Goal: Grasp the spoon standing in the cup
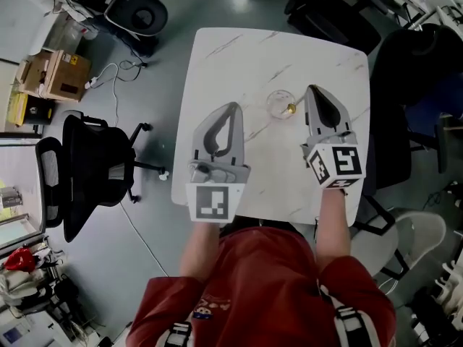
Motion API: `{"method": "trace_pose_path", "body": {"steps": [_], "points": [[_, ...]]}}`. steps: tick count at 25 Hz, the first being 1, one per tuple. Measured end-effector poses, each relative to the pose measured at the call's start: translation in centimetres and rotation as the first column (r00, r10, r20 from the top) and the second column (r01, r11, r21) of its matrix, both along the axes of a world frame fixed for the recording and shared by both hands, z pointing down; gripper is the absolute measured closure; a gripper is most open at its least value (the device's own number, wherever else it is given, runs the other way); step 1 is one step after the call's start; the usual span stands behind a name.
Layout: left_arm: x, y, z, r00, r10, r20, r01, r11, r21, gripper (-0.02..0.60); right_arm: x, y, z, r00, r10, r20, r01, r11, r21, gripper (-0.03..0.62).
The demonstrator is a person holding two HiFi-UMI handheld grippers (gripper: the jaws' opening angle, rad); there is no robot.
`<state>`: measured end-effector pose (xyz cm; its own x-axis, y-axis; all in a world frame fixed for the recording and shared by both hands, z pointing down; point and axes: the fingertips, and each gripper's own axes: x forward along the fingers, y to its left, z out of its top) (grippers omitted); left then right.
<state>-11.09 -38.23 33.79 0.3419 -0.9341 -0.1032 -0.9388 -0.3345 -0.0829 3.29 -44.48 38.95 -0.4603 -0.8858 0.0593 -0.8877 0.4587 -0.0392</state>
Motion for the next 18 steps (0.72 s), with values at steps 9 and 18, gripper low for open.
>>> {"method": "trace_pose_path", "body": {"steps": [9, 18], "points": [[1.7, 3.9, -3.1, 1.000, -0.003, -0.009, 0.004, 0.998, 0.068, 0.572, 1.3, 4.1, -5.2, 1.000, -0.013, 0.021, 0.011, 0.994, 0.110, 0.579], [2.8, 7.5, -5.8, 1.000, -0.028, -0.015, 0.030, 0.991, 0.130, 0.572, 2.6, 8.3, -8.8, 0.999, -0.029, 0.019, 0.025, 0.981, 0.192, 0.579]]}}
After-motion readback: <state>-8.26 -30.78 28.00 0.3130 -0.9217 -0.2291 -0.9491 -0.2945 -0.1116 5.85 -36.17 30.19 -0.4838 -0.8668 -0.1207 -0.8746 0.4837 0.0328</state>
